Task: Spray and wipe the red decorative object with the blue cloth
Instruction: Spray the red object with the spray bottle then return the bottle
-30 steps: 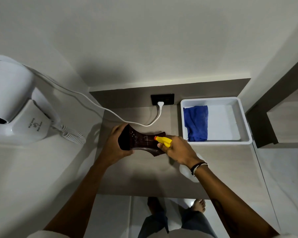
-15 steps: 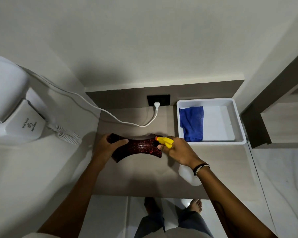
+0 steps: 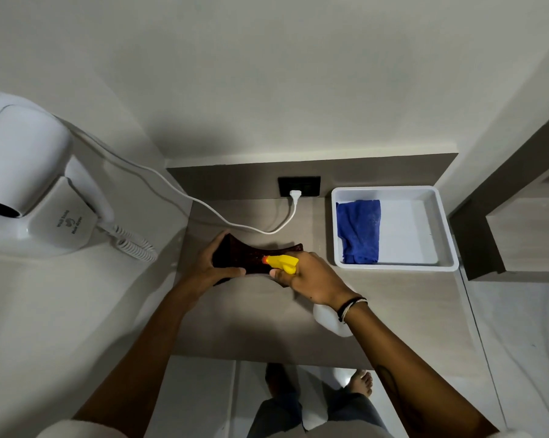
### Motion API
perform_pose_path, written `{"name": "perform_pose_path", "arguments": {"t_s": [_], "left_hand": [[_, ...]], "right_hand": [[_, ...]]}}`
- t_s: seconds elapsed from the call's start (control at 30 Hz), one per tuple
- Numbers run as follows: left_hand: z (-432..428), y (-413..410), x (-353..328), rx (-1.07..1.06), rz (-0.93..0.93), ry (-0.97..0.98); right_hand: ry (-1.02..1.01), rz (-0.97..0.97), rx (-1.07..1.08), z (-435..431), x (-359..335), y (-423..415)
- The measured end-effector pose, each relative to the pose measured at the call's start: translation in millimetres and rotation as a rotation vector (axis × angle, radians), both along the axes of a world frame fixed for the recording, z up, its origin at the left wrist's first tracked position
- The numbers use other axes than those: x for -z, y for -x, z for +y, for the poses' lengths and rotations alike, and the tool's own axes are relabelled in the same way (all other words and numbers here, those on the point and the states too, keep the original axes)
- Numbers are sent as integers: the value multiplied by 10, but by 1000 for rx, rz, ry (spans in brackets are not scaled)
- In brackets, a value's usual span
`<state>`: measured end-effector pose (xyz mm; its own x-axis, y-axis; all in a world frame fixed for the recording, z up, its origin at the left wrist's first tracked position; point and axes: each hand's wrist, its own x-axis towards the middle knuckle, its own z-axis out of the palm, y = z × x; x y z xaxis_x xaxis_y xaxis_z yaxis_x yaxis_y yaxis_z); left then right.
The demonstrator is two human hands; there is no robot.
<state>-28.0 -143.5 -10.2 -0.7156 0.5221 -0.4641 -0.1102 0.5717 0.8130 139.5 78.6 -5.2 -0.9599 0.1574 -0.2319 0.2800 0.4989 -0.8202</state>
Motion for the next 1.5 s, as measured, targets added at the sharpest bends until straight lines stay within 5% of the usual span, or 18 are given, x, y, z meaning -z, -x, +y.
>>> {"name": "perform_pose_path", "arguments": {"t_s": [0.23,0.57,1.0,1.5], "left_hand": [[-70,54,70,220,200,112],[-47,41,63,183,337,153],[198,-61,130,-220,-36,32],[-30,11,176,126,63,-97]], "right_hand": [[-107,-139,62,124,85,-63],[-112,-200,168,296,163,-218],[-28,8,74,277,82,-242],[-27,28,102,-143,79,-73]]}}
